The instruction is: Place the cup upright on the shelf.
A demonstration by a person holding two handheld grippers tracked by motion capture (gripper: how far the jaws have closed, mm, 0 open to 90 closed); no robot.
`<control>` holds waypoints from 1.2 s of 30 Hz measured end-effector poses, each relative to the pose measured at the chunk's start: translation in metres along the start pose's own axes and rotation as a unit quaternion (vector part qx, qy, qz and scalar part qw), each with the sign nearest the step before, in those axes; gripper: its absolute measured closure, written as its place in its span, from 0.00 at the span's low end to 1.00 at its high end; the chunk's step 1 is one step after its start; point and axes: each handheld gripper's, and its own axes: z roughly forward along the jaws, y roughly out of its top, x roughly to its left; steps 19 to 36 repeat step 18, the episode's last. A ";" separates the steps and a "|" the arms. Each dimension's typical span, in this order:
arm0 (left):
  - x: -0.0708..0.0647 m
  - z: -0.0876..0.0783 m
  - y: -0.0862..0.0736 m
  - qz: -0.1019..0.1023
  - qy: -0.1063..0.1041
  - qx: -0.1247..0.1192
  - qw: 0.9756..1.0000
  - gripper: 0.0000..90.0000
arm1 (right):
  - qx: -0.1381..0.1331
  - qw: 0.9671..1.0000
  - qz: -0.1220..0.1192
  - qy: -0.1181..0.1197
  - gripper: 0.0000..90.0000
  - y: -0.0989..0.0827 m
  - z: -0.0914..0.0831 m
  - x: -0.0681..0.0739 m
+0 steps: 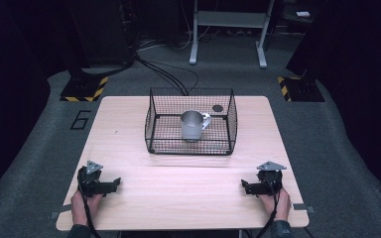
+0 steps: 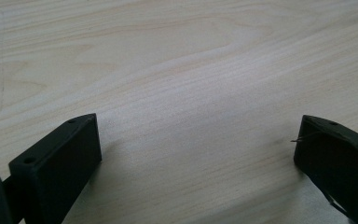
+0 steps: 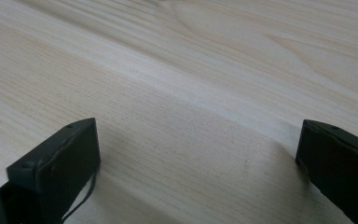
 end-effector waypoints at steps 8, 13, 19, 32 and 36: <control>0.000 0.000 0.000 -0.001 0.000 0.000 1.000 0.01 | -0.001 1.000 -0.005 0.002 0.00 0.000 0.001 -0.001; 0.000 0.000 0.000 0.000 0.001 0.000 1.000 0.01 | 0.003 1.000 -0.007 0.003 0.00 0.001 0.001 -0.002; 0.000 0.000 0.000 0.000 0.001 0.000 1.000 0.01 | 0.003 1.000 -0.008 0.005 0.00 0.001 0.001 -0.002; 0.000 0.000 0.000 0.000 0.001 0.000 1.000 0.01 | 0.003 1.000 -0.008 0.005 0.00 0.001 0.001 -0.002; 0.000 0.000 0.000 0.000 0.001 0.000 1.000 0.01 | 0.003 1.000 -0.008 0.005 0.00 0.001 0.001 -0.002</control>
